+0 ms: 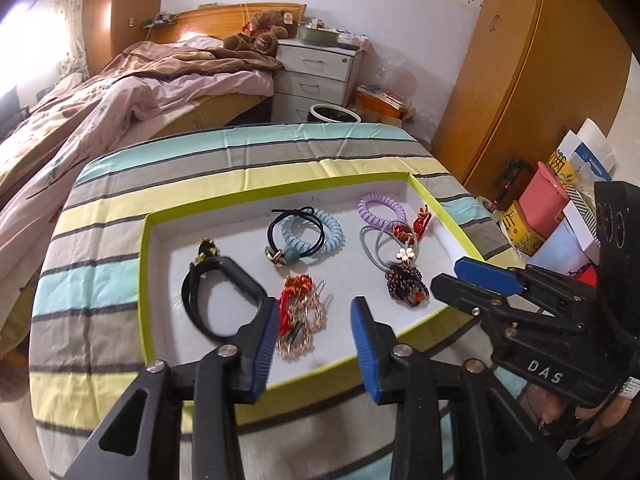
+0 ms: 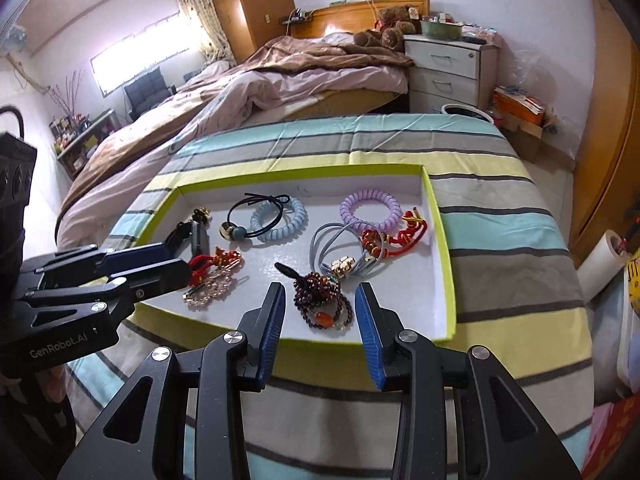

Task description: Organize jewelry

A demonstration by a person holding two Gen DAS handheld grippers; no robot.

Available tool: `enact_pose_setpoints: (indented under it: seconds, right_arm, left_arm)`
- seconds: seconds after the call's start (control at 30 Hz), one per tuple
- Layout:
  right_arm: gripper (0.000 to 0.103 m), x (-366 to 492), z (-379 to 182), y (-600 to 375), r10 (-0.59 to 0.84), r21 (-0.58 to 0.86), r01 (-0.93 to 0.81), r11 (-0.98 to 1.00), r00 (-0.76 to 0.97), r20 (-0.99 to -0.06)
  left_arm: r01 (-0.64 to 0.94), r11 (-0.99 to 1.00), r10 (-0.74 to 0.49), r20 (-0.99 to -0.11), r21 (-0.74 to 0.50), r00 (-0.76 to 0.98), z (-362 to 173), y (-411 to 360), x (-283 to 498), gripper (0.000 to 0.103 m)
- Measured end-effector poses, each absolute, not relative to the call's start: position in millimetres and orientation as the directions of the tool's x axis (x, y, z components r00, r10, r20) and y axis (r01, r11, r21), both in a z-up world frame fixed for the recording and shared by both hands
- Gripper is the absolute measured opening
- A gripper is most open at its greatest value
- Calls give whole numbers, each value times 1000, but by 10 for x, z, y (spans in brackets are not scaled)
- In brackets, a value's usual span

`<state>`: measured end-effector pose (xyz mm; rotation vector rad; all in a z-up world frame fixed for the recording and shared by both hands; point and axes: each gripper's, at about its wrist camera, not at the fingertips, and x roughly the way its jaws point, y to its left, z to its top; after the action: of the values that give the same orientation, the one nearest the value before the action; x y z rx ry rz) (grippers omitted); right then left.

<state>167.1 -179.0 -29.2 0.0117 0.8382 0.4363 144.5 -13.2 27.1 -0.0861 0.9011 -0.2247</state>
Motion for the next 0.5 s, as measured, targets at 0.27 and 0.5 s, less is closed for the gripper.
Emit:
enact_pose_setpoints:
  seconds: [0.27, 0.5]
  right_arm:
    - [54, 1356, -191, -1876, 391, 203, -352, 914, 626, -675]
    - [54, 1139, -176, -1808, 358, 147, -354, 924, 658, -662]
  left_arm:
    - [46, 991, -125, -750, -126, 650, 323, -50, 1055, 54]
    - [-30, 996, -42, -742, -84, 669, 322, -8, 873, 54]
